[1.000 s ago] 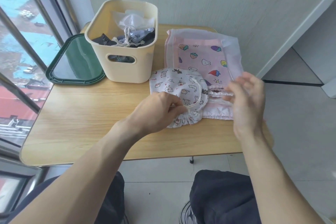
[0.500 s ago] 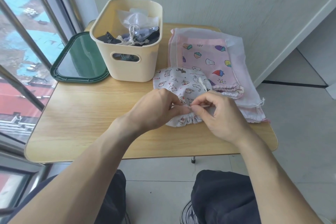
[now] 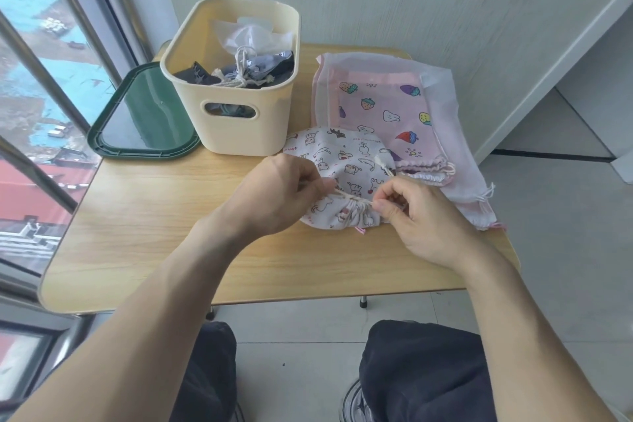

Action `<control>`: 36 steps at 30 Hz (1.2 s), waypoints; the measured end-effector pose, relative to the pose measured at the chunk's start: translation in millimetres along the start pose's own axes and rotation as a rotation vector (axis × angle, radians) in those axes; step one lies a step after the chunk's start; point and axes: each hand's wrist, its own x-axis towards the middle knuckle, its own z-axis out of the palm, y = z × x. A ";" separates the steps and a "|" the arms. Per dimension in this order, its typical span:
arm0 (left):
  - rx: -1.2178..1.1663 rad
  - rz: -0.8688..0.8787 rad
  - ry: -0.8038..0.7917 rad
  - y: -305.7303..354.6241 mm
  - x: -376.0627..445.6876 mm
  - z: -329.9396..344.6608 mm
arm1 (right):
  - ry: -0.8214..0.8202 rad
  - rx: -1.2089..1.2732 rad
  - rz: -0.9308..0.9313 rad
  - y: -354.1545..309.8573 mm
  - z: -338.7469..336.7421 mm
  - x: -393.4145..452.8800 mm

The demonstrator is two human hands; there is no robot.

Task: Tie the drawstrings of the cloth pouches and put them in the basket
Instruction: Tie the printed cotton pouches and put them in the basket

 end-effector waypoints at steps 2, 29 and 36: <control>-0.026 -0.020 0.025 -0.4 -0.6 0.1 | 0.022 0.029 0.001 1.4 1.8 -2.6; -0.771 -0.267 -0.338 17.7 1.6 12.8 | -0.057 -0.046 0.004 -14.8 20.6 -7.4; -0.732 -0.251 -0.278 10.6 1.5 19.8 | -0.159 0.160 0.037 -2.5 2.0 -8.9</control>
